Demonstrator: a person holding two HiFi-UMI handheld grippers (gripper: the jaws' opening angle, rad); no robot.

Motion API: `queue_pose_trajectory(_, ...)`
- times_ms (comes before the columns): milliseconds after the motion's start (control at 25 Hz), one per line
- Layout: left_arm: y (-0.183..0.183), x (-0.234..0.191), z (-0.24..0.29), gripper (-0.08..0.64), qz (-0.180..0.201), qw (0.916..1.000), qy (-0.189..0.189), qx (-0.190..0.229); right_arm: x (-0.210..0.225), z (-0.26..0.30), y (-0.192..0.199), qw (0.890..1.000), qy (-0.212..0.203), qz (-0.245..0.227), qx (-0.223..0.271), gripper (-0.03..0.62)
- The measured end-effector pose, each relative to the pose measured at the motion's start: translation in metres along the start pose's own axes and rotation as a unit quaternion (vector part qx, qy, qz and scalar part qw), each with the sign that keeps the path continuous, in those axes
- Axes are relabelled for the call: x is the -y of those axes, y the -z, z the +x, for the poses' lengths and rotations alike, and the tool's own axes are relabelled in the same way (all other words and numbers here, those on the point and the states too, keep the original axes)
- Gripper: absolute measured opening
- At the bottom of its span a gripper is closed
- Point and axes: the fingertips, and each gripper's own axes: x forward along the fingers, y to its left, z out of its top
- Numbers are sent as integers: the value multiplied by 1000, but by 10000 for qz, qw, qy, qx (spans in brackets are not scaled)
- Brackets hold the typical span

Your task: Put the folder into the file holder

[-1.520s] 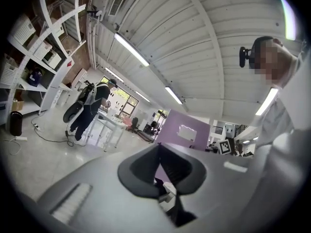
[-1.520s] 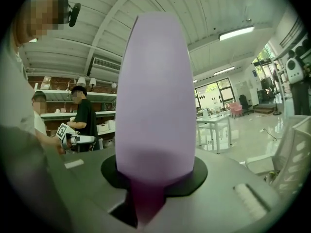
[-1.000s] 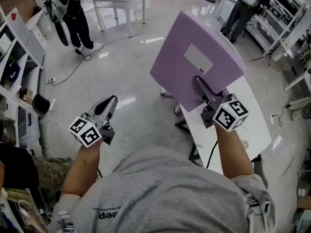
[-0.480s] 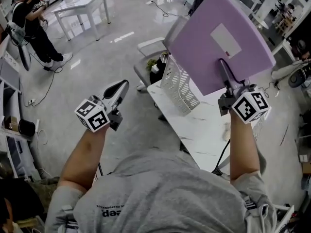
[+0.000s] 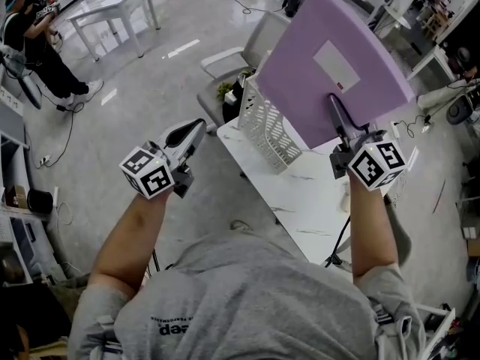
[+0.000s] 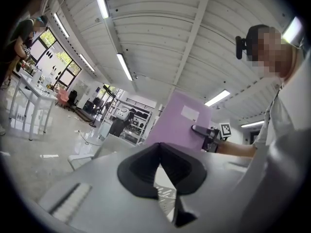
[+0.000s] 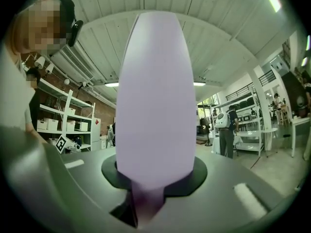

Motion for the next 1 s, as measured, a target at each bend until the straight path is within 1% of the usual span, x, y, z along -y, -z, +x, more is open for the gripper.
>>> queue_pose_trajectory(280, 14, -6, -1, 58, -59, 9999, -100, -113, 6, 8, 31, 9999, -64, -95, -126, 114)
queue_pose_trajectory(560, 26, -11, -5, 59, -162, 9992, -276, -255, 12, 11, 74, 9997, -159, 36, -167, 114)
queue_pose_trajectory(840, 47, -19, -3, 60, -246, 9983, -325, -423, 16, 11, 118, 9995, -218, 86, -204, 115)
queue_pose_trajectory(1000, 58, -18, -3, 59, -271, 9976, -332, -551, 21, 9, 142, 9994, -166, 167, -250, 115)
